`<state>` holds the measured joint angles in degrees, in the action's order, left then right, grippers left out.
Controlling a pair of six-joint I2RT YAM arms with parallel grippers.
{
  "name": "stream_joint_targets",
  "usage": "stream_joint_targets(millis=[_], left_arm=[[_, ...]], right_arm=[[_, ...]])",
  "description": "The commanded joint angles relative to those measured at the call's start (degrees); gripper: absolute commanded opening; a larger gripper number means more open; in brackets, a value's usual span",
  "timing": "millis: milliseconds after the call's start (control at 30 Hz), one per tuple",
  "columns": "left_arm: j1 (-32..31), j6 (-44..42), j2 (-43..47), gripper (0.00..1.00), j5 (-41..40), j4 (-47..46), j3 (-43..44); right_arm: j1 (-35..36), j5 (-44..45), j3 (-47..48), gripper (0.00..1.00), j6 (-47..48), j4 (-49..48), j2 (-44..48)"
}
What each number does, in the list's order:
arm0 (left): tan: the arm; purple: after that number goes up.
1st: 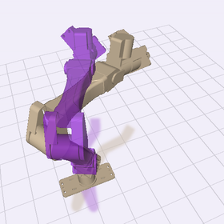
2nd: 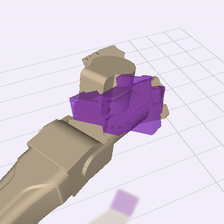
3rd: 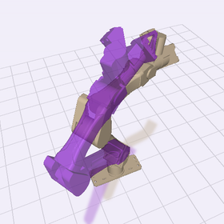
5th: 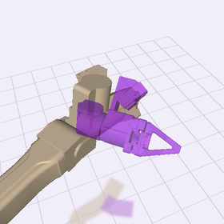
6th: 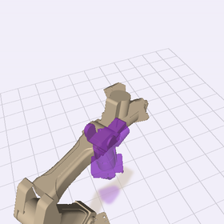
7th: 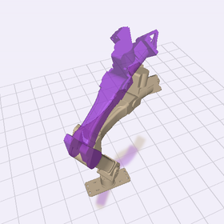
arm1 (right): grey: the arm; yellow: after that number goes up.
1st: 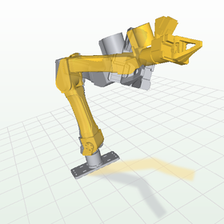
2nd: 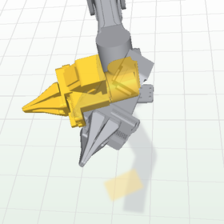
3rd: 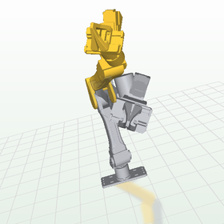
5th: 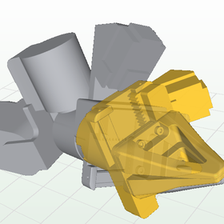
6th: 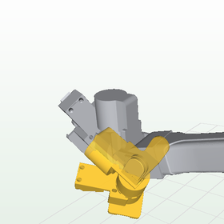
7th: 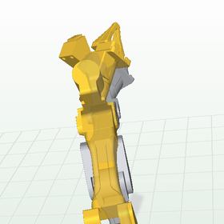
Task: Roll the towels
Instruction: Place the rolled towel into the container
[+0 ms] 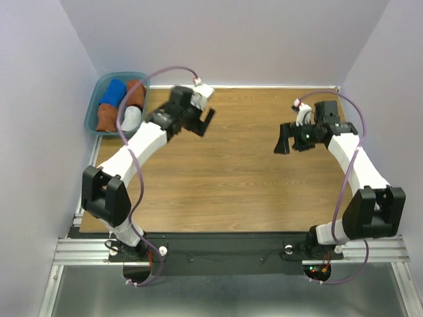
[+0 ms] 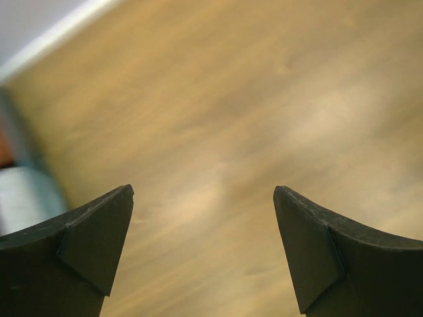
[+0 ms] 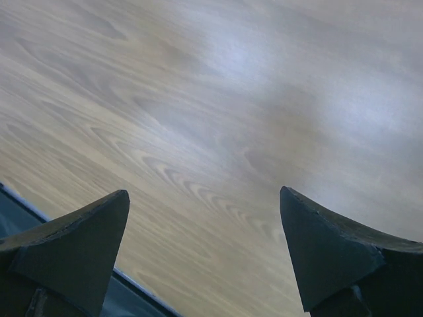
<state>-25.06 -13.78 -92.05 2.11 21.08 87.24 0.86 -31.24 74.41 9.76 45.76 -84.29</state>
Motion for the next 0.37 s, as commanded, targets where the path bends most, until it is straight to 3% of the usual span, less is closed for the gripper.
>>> stream_joint_targets(millis=[0, 100, 333], left_arm=[[-5.7, 4.1, 4.2, 0.99, -0.2, -8.0, -7.2], [-6.5, 4.2, 5.3, 0.99, 1.8, -10.4, -13.6], [-6.5, 4.3, 7.3, 0.99, 4.0, -12.1, -16.2]], right_arm=[[0.5, 5.9, -10.8, 1.00, -6.4, -9.6, 5.9], [0.5, 5.5, -16.7, 1.00, -6.9, -11.8, 9.9], [0.5, 5.4, -20.1, 1.00, -6.4, -12.6, 13.3]])
